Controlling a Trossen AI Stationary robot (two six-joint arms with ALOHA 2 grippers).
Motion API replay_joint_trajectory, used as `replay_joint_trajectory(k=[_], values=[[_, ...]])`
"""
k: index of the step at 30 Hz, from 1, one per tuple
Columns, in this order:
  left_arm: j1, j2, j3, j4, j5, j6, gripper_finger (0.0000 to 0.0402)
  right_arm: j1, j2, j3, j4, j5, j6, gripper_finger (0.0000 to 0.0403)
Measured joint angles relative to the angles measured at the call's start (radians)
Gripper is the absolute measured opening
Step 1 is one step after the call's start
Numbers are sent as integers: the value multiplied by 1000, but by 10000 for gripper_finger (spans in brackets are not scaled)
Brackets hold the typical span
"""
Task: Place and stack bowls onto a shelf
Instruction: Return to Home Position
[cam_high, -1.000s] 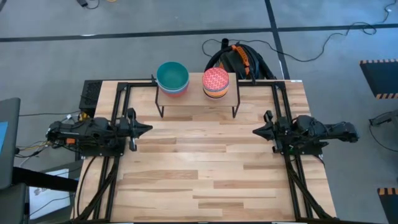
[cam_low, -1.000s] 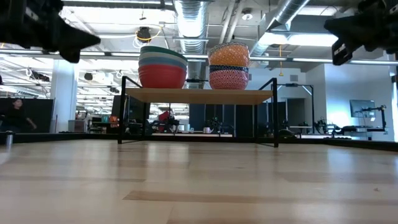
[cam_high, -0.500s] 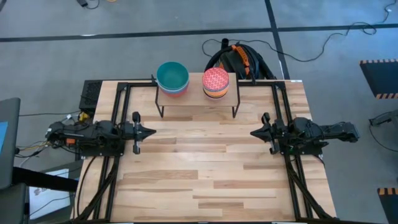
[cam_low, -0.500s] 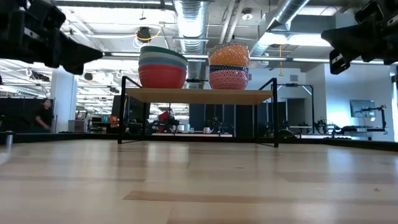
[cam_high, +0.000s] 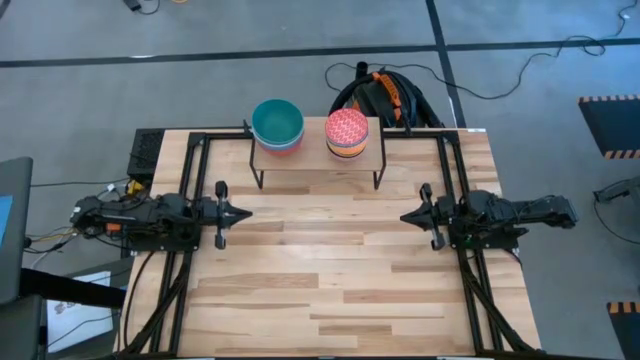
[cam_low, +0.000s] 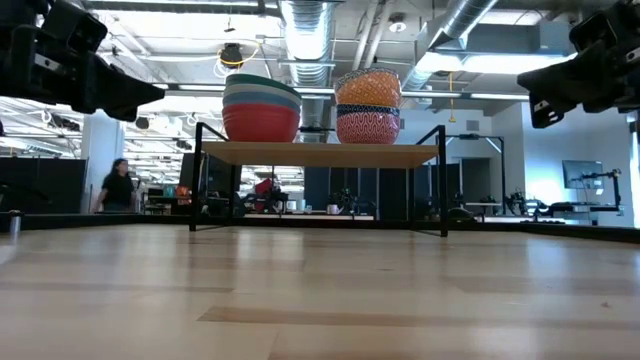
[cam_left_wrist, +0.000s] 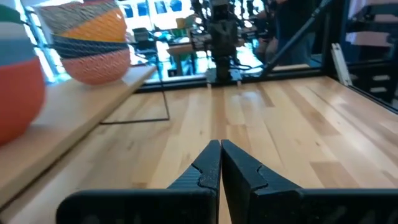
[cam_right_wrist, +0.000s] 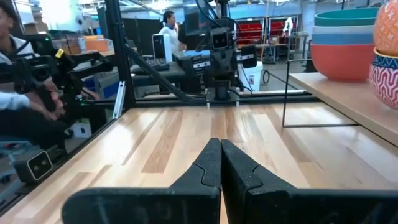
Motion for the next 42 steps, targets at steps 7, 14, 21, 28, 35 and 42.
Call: replay_joint_trajectory(k=[7, 14, 21, 28, 35, 42], values=[[0, 36, 0, -4, 13, -28, 0, -16, 0, 0, -5, 0, 0, 21], [0, 36, 0, -1, -7, 6, 0, -16, 0, -1, -11, 0, 87, 36], [0, 36, 0, -1, -7, -1, 0, -13, 7, -1, -14, 1, 85, 39], [0, 36, -1, -1, -9, -10, 0, -16, 32, -1, -15, 6, 97, 23], [0, 36, -1, -1, -9, -12, 0, -16, 33, -2, -13, 6, 98, 55], [0, 25, -1, 2, -9, -12, 0, -16, 33, -2, -12, 6, 100, 60]])
